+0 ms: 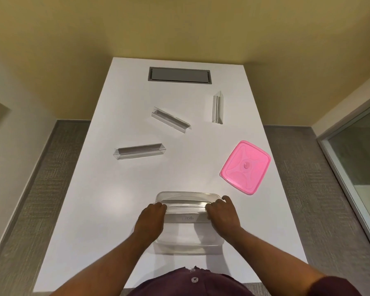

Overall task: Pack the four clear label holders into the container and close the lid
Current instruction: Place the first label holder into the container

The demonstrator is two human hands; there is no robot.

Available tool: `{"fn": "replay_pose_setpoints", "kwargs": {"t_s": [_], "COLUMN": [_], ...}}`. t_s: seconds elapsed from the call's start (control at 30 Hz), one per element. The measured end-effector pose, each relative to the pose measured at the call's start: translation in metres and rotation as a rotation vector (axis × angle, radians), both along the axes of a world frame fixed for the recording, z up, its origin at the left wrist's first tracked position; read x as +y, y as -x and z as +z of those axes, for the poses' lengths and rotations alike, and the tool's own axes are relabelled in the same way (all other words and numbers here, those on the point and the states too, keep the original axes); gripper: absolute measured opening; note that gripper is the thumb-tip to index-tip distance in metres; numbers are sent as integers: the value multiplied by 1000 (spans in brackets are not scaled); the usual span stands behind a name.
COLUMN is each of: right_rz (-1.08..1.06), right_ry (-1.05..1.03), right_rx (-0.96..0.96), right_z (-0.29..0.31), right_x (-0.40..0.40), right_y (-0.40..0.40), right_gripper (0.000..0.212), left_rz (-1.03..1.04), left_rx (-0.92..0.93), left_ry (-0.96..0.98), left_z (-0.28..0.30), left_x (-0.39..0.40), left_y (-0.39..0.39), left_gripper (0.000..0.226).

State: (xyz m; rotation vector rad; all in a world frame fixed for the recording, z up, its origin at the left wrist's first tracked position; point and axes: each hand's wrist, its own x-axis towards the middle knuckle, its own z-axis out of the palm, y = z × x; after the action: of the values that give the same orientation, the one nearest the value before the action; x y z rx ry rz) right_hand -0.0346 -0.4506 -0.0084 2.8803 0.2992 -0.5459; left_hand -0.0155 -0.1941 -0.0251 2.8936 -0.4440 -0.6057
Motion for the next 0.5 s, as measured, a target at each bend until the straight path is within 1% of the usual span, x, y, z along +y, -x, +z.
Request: {"fn": "replay_pose_setpoints", "kwargs": {"t_s": [0.1, 0.23, 0.33, 0.43, 0.5], "right_rz": [-28, -89, -170, -206, -210], "right_ry": [-8, -22, -34, -40, -55], "right_rx": [32, 34, 20, 5, -10], "right_z": [-6, -7, -9, -12, -13], "right_x": [4, 13, 20, 24, 24], "right_y": [-3, -6, -5, -3, -1], "right_gripper": [26, 24, 22, 29, 31], "left_rz": [-31, -55, -61, -74, -72], "left_rx": [-18, -10, 13, 31, 29], "left_ry": [1, 14, 27, 22, 14], "left_z": [-2, -1, 2, 3, 4], "left_x": [0, 0, 0, 1, 1], "left_y": [5, 10, 15, 19, 20], "left_gripper": [42, 56, 58, 59, 59]}}
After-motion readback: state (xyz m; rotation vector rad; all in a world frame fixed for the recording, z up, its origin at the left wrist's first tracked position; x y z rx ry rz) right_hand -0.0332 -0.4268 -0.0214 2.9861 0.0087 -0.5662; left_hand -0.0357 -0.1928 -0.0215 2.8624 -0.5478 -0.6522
